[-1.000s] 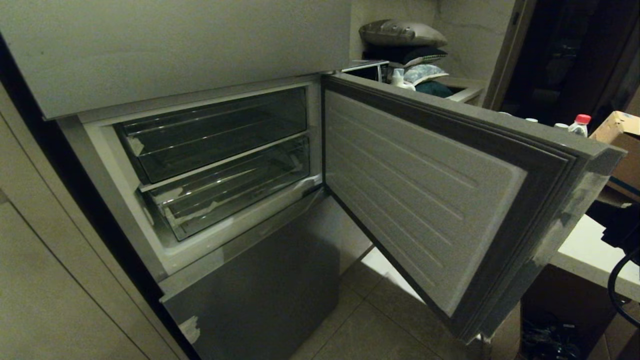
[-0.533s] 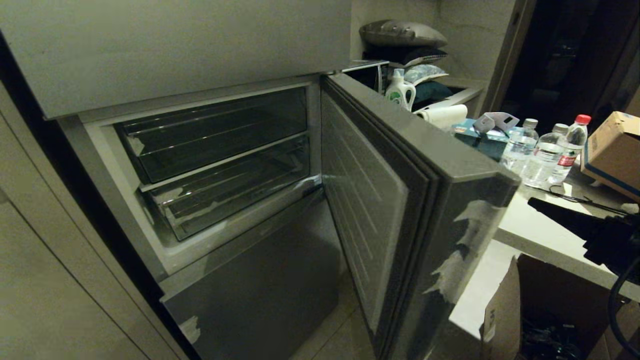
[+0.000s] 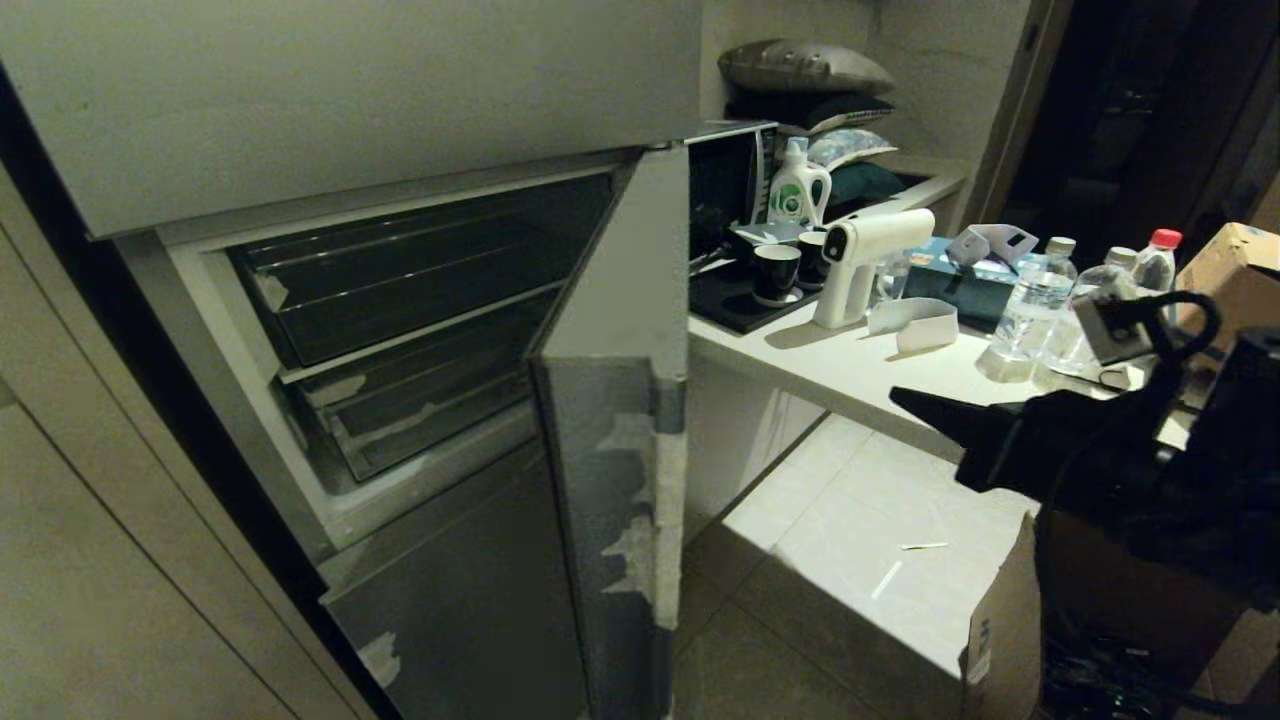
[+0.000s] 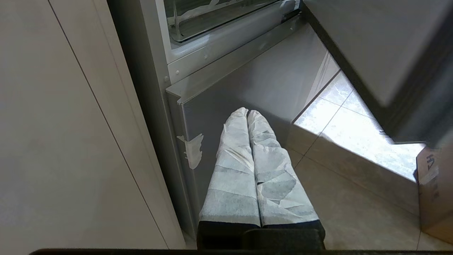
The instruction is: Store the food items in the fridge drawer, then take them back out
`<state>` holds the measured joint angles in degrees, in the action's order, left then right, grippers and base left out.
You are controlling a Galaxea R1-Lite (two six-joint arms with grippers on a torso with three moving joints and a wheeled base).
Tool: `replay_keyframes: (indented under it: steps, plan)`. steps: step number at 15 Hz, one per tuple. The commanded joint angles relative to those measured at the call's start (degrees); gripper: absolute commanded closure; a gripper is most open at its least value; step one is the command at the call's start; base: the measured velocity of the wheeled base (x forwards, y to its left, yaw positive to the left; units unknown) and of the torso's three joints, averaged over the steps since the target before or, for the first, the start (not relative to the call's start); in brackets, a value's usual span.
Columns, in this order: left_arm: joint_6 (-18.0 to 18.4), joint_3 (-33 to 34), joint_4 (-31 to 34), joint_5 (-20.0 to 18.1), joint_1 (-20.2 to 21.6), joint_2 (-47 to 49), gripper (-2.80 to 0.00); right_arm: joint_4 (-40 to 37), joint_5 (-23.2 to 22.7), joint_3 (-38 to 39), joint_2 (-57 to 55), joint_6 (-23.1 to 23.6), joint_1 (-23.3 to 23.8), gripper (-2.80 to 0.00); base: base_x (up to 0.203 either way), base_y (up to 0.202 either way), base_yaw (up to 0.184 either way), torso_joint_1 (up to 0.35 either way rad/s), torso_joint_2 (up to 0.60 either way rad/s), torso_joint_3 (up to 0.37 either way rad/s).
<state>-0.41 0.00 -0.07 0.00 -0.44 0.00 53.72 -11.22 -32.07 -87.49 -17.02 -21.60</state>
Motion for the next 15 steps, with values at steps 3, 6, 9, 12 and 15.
replay_keyframes:
  steps: [3,6,9,12,15]
  plan:
    - [-0.02,0.00,-0.01,0.00,0.00,0.00,0.00,4.61,1.23,-10.74,-15.21,0.21,-6.50,0.00,0.000,0.000,0.000,0.000,0.00,0.000]
    - [-0.02,0.00,-0.01,0.00,0.00,0.00,0.00,5.26,5.28,-21.24,-22.07,0.44,-9.92,0.00,0.000,0.000,0.000,0.000,0.00,0.000]
    - [-0.02,0.00,-0.01,0.00,0.00,0.00,0.00,5.08,6.47,-27.36,-26.27,0.57,-12.28,0.00,0.000,0.000,0.000,0.000,0.00,0.000]
    - [-0.02,0.00,-0.01,0.00,0.00,0.00,0.00,5.43,5.96,-29.91,-28.35,0.51,-13.66,0.00,0.000,0.000,0.000,0.000,0.00,0.000]
    - [-0.02,0.00,-0.01,0.00,0.00,0.00,0.00,5.43,4.29,-31.91,-28.39,0.40,-15.59,0.00,0.000,0.000,0.000,0.000,0.00,0.000]
